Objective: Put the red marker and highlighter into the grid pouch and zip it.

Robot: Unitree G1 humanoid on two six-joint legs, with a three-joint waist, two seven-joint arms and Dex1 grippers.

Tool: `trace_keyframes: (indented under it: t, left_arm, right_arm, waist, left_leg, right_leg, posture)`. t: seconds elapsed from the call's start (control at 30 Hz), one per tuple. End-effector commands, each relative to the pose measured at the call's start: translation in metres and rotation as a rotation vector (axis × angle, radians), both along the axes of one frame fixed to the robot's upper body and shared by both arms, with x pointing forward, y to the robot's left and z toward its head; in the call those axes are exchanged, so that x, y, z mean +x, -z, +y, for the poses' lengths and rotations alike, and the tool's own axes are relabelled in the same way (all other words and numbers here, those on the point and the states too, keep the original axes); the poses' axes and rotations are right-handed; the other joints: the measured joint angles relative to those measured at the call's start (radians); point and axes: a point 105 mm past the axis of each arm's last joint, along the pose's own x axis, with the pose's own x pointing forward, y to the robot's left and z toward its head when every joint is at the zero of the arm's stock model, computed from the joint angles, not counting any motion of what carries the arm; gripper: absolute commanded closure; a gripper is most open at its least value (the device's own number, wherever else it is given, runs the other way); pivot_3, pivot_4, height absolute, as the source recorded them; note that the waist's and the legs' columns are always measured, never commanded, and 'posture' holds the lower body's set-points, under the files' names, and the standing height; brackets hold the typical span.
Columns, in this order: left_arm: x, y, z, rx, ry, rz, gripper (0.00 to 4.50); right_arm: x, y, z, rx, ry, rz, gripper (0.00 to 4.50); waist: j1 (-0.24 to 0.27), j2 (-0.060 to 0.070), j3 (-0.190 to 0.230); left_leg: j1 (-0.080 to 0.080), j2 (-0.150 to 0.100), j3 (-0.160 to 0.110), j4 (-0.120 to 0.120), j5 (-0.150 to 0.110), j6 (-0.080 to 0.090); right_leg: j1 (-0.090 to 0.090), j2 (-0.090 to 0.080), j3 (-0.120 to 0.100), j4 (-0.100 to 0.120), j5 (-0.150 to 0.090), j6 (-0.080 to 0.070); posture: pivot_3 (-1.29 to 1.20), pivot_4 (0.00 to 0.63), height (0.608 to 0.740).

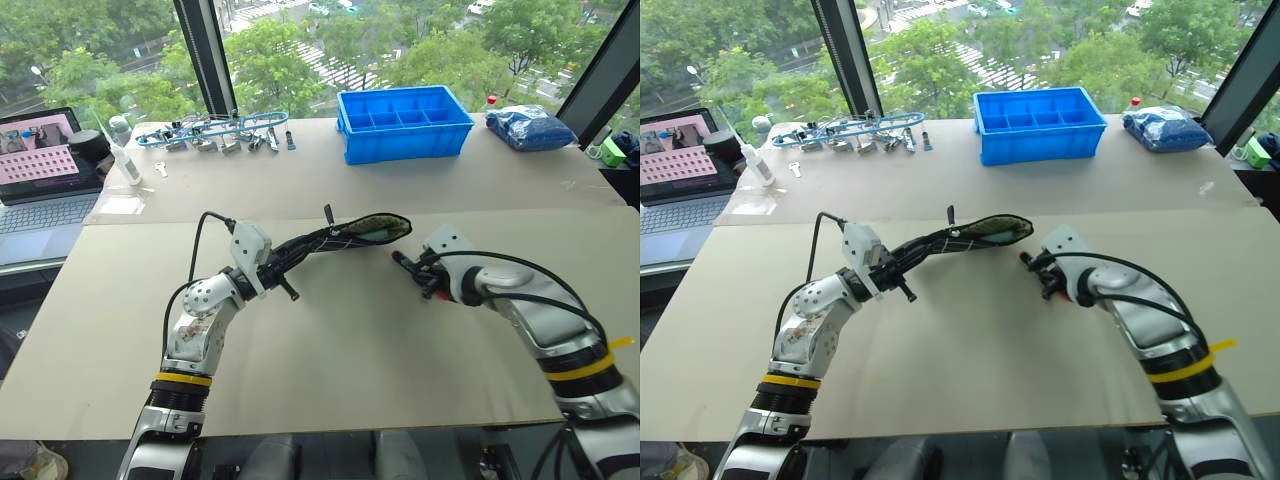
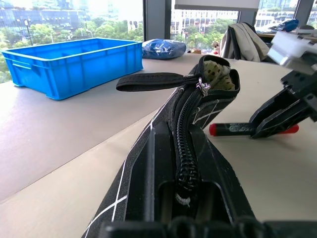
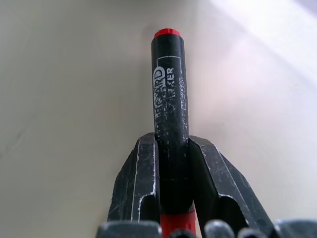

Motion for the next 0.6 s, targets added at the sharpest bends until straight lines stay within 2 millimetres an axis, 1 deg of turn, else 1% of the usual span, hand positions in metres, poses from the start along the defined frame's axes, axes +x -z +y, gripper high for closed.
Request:
trace_keyframes:
  t: [0.03,0.07,0.13,0.17,0.23,0.33,0.4,0.47,0.6]
  left_arm:
    - [-0.003,-0.013,-0.005,-0.002,0.027,-0.064,4.50]
    - [-0.003,-0.013,-0.006,-0.001,0.030,-0.064,4.50]
    - [-0.003,-0.013,-0.006,0.000,0.033,-0.064,4.50]
    - [-0.003,-0.013,-0.007,0.000,0.034,-0.064,4.50]
    - [-0.003,-0.013,-0.007,0.000,0.037,-0.064,4.50]
    - [-0.003,-0.013,-0.007,0.002,0.039,-0.065,4.50]
    - [-0.004,-0.013,-0.008,0.002,0.040,-0.066,4.50]
    - [-0.004,-0.013,-0.008,0.003,0.042,-0.066,4.50]
    - [-0.004,-0.013,-0.008,0.000,0.039,-0.068,4.50]
  right_arm:
    - [0.001,-0.075,0.002,-0.059,-0.179,-0.300,4.02]
    - [-0.002,-0.086,0.003,-0.105,-0.237,-0.362,4.02]
    - [-0.006,-0.099,0.008,-0.152,-0.312,-0.437,4.02]
    - [-0.007,-0.103,0.010,-0.161,-0.337,-0.463,4.02]
    - [-0.014,-0.111,0.021,-0.205,-0.433,-0.512,4.02]
    - [-0.018,-0.111,0.026,-0.317,-0.513,-0.538,4.02]
    - [-0.015,-0.113,0.029,-0.383,-0.539,-0.581,4.02]
    - [-0.012,-0.109,0.032,-0.462,-0.573,-0.616,4.02]
    - [-0.006,-0.100,0.027,-0.603,-0.608,-0.651,4.02]
  waist:
    - [-0.005,0.000,0.000]
    - [-0.006,0.000,0.000]
    - [-0.005,0.000,0.000]
    - [-0.006,0.000,0.000]
    - [-0.006,0.000,0.000]
    - [-0.003,0.000,0.000]
    - [-0.002,0.000,0.000]
    - [-0.001,0.000,0.000]
    - [-0.001,0.000,0.000]
  left_leg:
    - [0.000,0.000,0.000,0.000,0.000,0.000]
    - [0.000,0.000,0.001,-0.001,0.000,0.000]
    - [0.000,0.001,0.001,-0.002,0.000,0.000]
    - [0.001,0.002,0.001,-0.002,0.000,0.000]
    - [0.001,0.002,0.001,-0.002,0.000,0.000]
    - [0.000,0.002,0.001,-0.002,0.000,0.000]
    - [0.000,0.002,0.001,-0.002,0.000,0.000]
    - [0.000,0.002,0.001,-0.002,0.000,0.000]
    - [0.000,0.002,0.001,-0.002,0.000,0.000]
  right_leg:
    - [0.000,0.000,0.000,0.000,0.000,0.000]
    - [0.000,0.000,0.000,0.000,0.000,0.000]
    - [0.000,0.001,0.000,-0.001,0.000,0.000]
    - [0.000,0.001,0.000,-0.001,0.000,0.000]
    - [0.000,0.002,0.000,-0.003,0.000,0.000]
    - [0.000,0.002,0.000,-0.006,0.000,0.000]
    - [0.000,0.002,0.000,-0.006,0.001,0.000]
    - [0.000,0.002,0.000,-0.006,0.002,0.000]
    - [0.000,0.002,0.000,-0.006,0.002,0.000]
  posture:
    - [0.00,0.150,0.740]
    - [0.00,0.150,0.740]
    - [0.00,0.150,0.740]
    - [0.00,0.150,0.740]
    - [0.00,0.150,0.740]
    - [0.00,0.150,0.740]
    - [0.00,0.150,0.740]
    - [0.00,0.150,0.740]
    - [0.00,0.150,0.740]
